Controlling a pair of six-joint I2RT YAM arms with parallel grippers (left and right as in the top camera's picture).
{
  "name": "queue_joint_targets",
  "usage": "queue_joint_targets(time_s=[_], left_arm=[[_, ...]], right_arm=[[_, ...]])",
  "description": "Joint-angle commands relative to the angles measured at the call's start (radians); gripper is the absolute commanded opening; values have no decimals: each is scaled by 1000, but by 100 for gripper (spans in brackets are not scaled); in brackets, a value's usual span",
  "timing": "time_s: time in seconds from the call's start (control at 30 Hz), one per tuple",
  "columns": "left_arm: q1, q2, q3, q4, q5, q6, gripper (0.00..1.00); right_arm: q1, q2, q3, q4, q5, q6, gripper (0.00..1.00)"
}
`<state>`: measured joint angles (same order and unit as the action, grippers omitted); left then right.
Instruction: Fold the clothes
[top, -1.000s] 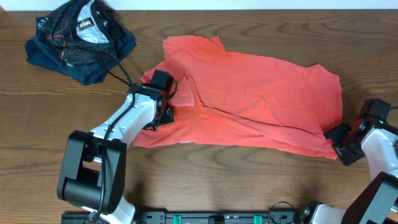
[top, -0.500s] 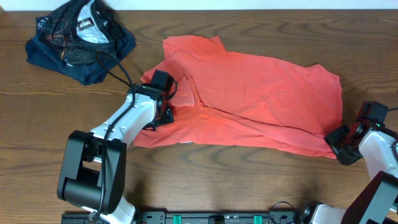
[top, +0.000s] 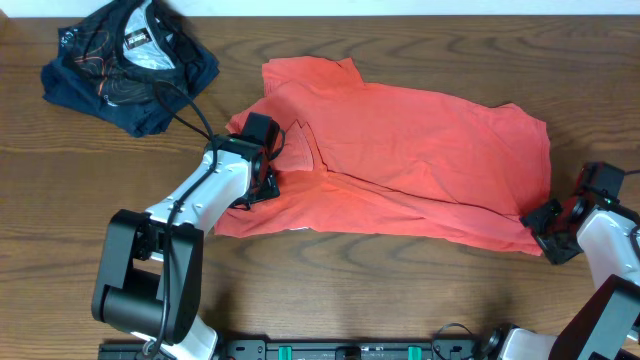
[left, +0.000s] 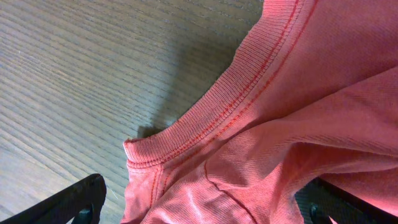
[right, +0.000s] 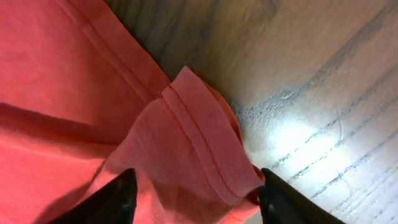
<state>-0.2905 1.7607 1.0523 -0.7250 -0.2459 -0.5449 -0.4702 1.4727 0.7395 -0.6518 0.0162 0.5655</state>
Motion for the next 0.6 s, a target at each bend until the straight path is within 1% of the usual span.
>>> queue_joint_targets(time_s=[0.0,0.13,0.2,0.3,0.33,0.57], left_arm=[[6,11,-8,-4,-8,10,98],[6,11,-8,-4,-8,10,98],[6,11,-8,-4,-8,10,98],[6,11,-8,-3,-8,10,98],[6,11,-8,-3,-8,10,98],[6,11,-8,3,-8,10,98]], right_arm=[[10,7,40,4,10,-32,64],[10,7,54,-6,10,-32,63],[10,7,54,-11,10,-32,59],[10,7,52,-23,10,-32,47],[10,7,49,-23,5,-32,45],[10,7,23,-25,2,-28,43]])
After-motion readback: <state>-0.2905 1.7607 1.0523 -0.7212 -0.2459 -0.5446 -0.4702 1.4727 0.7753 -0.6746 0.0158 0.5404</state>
